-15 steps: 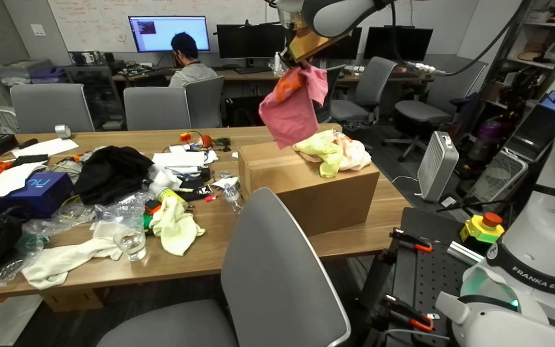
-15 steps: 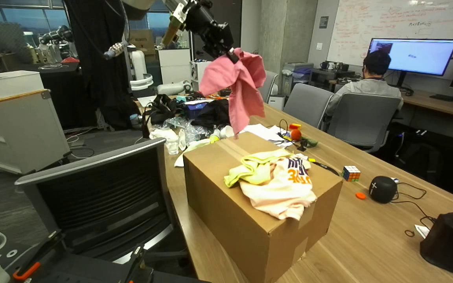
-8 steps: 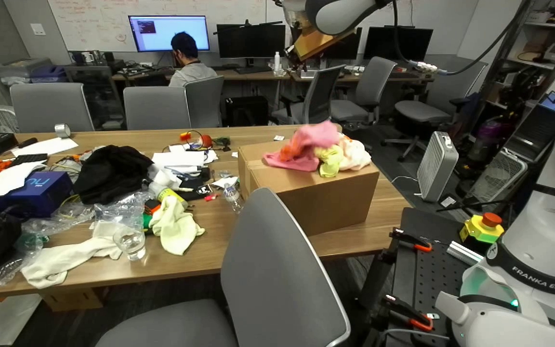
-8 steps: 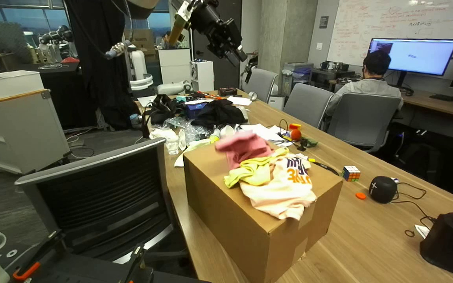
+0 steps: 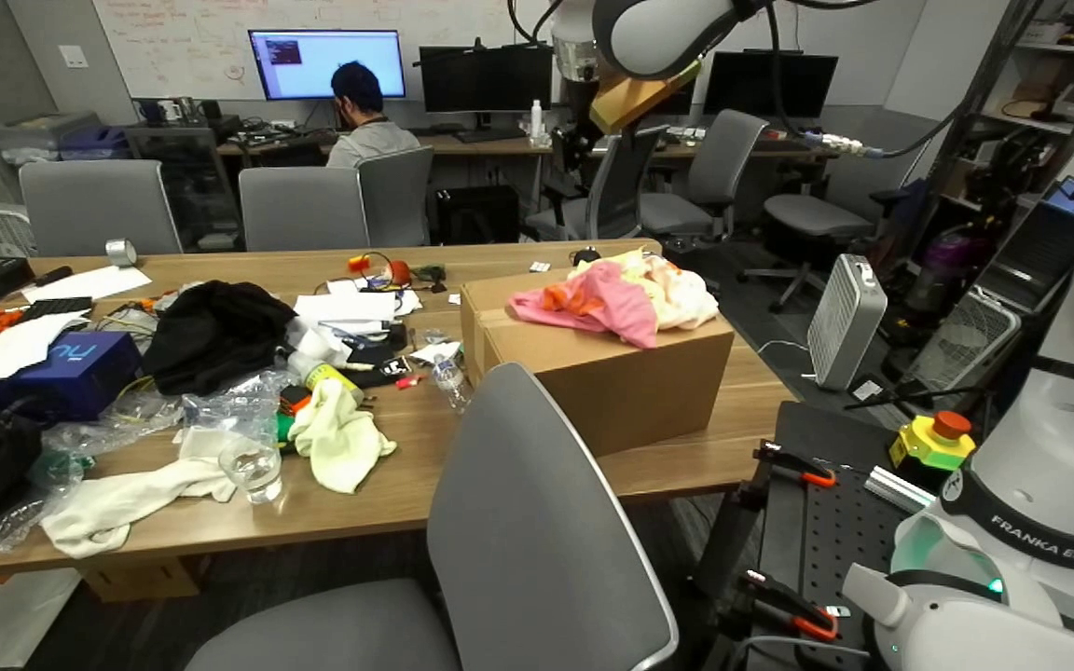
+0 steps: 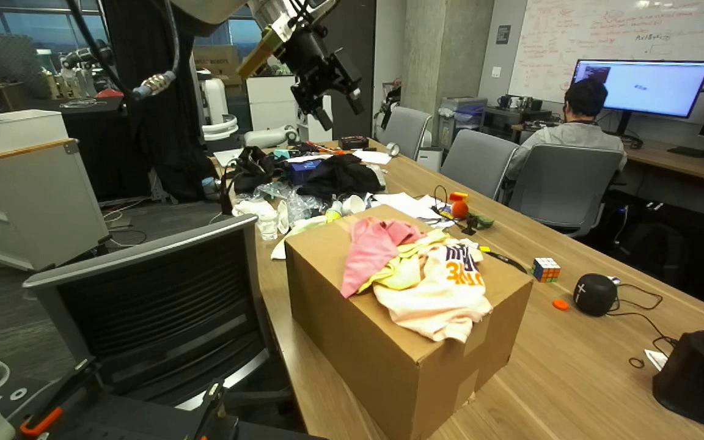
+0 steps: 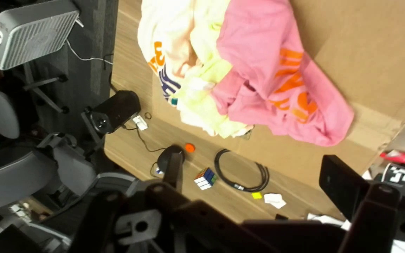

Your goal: Move the shirts from the chair on to the box

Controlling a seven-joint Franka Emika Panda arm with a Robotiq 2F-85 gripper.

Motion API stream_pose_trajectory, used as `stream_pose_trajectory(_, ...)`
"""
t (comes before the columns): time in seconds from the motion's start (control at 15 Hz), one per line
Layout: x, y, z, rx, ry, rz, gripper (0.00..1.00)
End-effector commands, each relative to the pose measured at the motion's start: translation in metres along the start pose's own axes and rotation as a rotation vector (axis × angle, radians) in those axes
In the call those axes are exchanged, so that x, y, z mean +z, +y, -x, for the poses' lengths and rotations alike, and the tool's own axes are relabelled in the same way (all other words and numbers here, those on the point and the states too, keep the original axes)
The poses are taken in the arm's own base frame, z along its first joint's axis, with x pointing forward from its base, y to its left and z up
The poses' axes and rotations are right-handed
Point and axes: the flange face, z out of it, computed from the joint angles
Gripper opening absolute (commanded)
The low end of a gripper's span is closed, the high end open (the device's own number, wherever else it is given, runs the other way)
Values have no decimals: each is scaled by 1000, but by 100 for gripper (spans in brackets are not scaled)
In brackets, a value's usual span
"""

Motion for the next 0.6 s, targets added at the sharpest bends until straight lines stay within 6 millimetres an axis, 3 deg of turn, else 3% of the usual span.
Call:
stream_pose_trajectory(0.0,-14,9,44,-165,-33,-103,100)
stream_pose_trajectory(0.53,-47,52,105,-512,-31,-339,100)
